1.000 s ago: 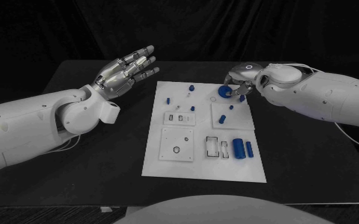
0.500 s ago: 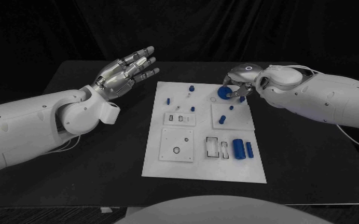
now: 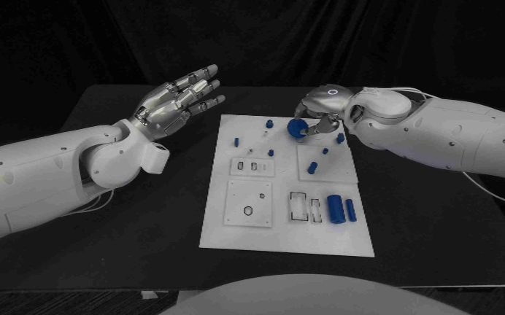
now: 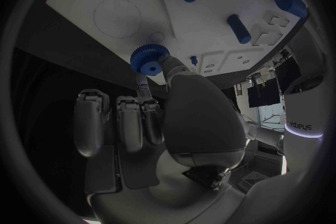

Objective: Assemble the parts on the task board

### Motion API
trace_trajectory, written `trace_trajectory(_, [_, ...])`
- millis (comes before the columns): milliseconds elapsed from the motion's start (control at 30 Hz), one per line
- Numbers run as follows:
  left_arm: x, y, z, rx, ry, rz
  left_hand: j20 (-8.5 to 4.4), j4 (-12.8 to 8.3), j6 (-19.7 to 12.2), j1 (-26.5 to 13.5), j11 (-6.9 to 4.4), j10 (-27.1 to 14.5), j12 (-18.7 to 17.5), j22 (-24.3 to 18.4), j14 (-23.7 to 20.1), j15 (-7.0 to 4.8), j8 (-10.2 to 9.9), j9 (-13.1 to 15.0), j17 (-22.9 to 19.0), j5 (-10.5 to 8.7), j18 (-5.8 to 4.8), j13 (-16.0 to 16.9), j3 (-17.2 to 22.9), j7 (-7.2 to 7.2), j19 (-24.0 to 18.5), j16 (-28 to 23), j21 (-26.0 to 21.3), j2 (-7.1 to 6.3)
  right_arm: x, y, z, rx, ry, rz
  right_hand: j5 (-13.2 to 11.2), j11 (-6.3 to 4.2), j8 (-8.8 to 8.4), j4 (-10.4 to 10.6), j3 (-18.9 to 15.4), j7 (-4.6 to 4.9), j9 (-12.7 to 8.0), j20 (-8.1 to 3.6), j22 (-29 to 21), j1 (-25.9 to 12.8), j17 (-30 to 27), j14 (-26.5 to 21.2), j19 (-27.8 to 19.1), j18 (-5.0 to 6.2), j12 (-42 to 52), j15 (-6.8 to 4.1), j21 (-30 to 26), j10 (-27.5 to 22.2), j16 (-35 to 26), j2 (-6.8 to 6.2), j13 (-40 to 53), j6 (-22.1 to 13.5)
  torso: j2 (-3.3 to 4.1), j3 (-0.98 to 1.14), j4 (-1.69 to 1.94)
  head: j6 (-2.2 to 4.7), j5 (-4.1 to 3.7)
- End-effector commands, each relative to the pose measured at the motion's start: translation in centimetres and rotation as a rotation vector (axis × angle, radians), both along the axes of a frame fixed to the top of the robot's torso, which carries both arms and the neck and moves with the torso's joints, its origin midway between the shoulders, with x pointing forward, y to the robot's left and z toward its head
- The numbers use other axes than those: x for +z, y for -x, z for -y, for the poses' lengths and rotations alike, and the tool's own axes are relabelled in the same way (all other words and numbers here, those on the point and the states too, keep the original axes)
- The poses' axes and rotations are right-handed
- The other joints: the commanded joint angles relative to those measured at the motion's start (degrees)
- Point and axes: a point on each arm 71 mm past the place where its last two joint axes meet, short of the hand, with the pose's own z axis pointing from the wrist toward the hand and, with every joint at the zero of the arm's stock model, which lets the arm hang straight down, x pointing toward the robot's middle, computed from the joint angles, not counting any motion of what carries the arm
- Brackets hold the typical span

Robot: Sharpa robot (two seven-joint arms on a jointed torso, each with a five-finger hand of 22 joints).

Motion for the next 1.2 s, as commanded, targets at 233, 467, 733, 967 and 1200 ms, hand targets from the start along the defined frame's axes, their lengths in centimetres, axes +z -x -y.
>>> trace_trajectory(233, [0.0,-0.1,0.3,-0.014,0.014,0.001,-0.20,-0.07,0.32,0.42,0.26,-0.05,-0.02,-0.05,-0.12,-0.30,0.19,0.04,-0.10,0.34,1.03,0.04,0.32,0.17,-0.21,-0.21,-0.17,0.01,0.1,-0.5,-2.9,0.051,0.006,0.002,0.25,-0.03,-0.27,0.01,0.10,-1.06,3.18,0.13,12.17,-0.59,15.09,5.95,0.68,-0.67,0.15,0.25,-0.29,6.06,0.15,0.02,15.10,0.96,0.10,-0.02,0.13,0.01,-0.27])
trace_trajectory(467, [0.0,-0.1,0.4,-0.018,0.013,0.000,-0.21,-0.12,0.29,0.44,0.26,0.00,0.00,-0.06,-0.12,-0.24,0.18,0.03,-0.10,0.37,1.03,0.06,0.36,0.16,-0.22,-0.21,-0.18,0.00,0.0,-1.0,-4.9,0.078,0.012,-0.005,0.17,0.04,-0.41,-0.06,0.19,-0.95,3.21,0.17,12.16,-0.58,15.09,5.95,0.64,-0.66,0.15,0.31,-0.35,6.06,0.15,0.03,15.10,0.74,0.17,0.04,0.28,-0.06,-0.25])
trace_trajectory(733, [-0.1,-0.1,0.5,-0.021,0.011,-0.003,-0.21,-0.17,0.27,0.46,0.28,0.05,0.02,-0.07,-0.12,-0.21,0.18,0.03,-0.10,0.40,1.03,0.07,0.39,0.16,-0.23,-0.21,-0.19,0.00,-0.2,-1.4,-6.4,0.094,0.022,-0.015,-0.31,0.20,-0.65,-0.17,0.32,-0.77,3.29,0.26,12.10,-0.67,15.09,5.95,0.50,-0.61,0.15,0.44,-0.54,6.06,0.15,0.04,15.10,0.40,0.13,0.00,0.27,-0.16,-0.20])
trace_trajectory(967, [-0.1,-0.2,0.7,-0.026,0.010,-0.005,-0.22,-0.22,0.20,0.48,0.29,0.04,0.02,-0.07,-0.12,-0.18,0.16,0.02,-0.10,0.42,1.03,0.07,0.43,0.16,-0.23,-0.21,-0.19,-0.01,-0.3,-1.7,-7.4,0.103,0.028,-0.019,-0.56,0.31,-0.92,-0.30,0.47,-0.67,3.31,0.35,12.05,-0.67,15.09,5.95,0.37,-0.57,0.15,0.55,-0.72,6.06,0.15,0.07,15.10,0.02,0.17,0.04,0.16,-0.24,-0.29])
trace_trajectory(1200, [-0.1,-0.2,0.8,-0.029,0.009,-0.007,-0.23,-0.26,0.20,0.50,0.30,0.03,0.01,-0.08,-0.12,-0.17,0.16,0.02,-0.10,0.45,1.03,0.07,0.45,0.16,-0.25,-0.21,-0.21,-0.02,-0.5,-1.7,-7.8,0.106,0.038,-0.035,-0.61,0.35,-1.05,-0.34,0.53,-0.62,3.31,0.39,11.99,-0.70,15.09,5.95,0.26,-0.53,0.15,0.59,-0.87,6.06,0.15,0.07,15.10,-0.17,0.14,0.02,0.09,-0.26,-0.34])
